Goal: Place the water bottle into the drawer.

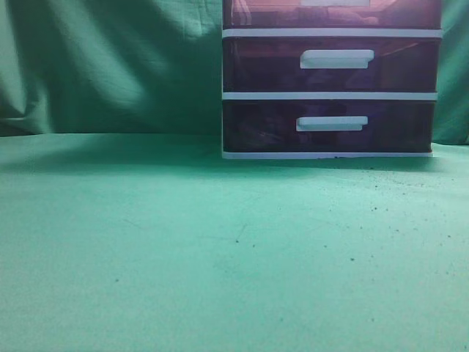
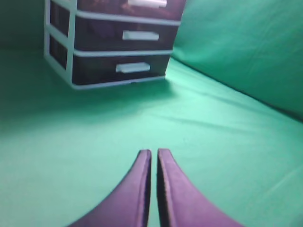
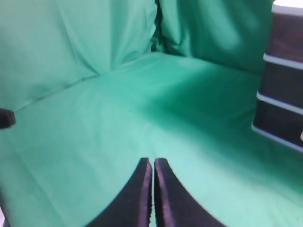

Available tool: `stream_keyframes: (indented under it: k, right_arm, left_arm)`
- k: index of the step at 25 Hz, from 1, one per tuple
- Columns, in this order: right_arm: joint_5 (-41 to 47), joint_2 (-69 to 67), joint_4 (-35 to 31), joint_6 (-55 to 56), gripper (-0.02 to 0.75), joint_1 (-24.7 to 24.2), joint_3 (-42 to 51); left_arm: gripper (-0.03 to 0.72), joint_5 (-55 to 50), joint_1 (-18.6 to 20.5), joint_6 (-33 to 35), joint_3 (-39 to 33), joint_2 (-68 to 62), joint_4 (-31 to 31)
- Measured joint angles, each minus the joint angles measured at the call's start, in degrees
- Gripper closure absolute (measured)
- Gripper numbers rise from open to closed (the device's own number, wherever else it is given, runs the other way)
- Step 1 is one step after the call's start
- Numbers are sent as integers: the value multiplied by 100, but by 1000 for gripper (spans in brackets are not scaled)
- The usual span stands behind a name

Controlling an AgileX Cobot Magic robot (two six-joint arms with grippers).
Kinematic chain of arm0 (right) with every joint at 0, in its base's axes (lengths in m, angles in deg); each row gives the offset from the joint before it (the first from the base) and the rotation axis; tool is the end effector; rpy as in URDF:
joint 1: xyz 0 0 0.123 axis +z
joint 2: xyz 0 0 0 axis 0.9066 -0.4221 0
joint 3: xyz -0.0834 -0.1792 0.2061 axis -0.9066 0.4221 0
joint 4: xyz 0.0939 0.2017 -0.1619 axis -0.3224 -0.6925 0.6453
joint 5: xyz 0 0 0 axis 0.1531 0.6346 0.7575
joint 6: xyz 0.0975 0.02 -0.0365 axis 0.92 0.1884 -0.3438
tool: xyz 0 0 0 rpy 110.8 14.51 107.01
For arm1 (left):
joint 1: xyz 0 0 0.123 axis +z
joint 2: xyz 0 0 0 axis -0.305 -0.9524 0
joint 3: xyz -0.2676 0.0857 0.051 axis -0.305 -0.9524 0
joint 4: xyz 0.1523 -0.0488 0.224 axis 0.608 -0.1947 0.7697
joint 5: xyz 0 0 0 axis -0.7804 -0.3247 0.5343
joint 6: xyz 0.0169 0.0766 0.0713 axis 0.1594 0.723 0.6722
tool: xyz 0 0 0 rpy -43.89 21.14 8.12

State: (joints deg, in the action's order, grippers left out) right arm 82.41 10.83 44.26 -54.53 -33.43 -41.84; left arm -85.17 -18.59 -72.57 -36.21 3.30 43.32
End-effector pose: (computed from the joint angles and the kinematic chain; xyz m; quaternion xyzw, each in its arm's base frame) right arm 0.0899 0.0972 0.3421 -0.3140 0.7201 0.2934 0.5448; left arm 0.0566 -0.0540 0.2489 0.1862 0.7159 -0.3067 0.5989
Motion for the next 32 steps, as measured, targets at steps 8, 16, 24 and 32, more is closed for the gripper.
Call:
stream_keyframes:
  k: [8, 16, 24, 32]
  right_arm:
    - [-24, 451, -15, -47, 738, 0, 198]
    - [490, 451, -19, -89, 738, 0, 207]
    - [1134, 454, -19, -102, 738, 0, 207]
    - [897, 756, 332, -118, 738, -195, 612]
  left_arm:
    - [688, 35, 0, -14, -496, 0, 0]
    - [688, 36, 0, -23, -617, 0, 668]
    - [688, 36, 0, -23, -629, 0, 809]
    - [688, 29, 0, -23, -632, 0, 809]
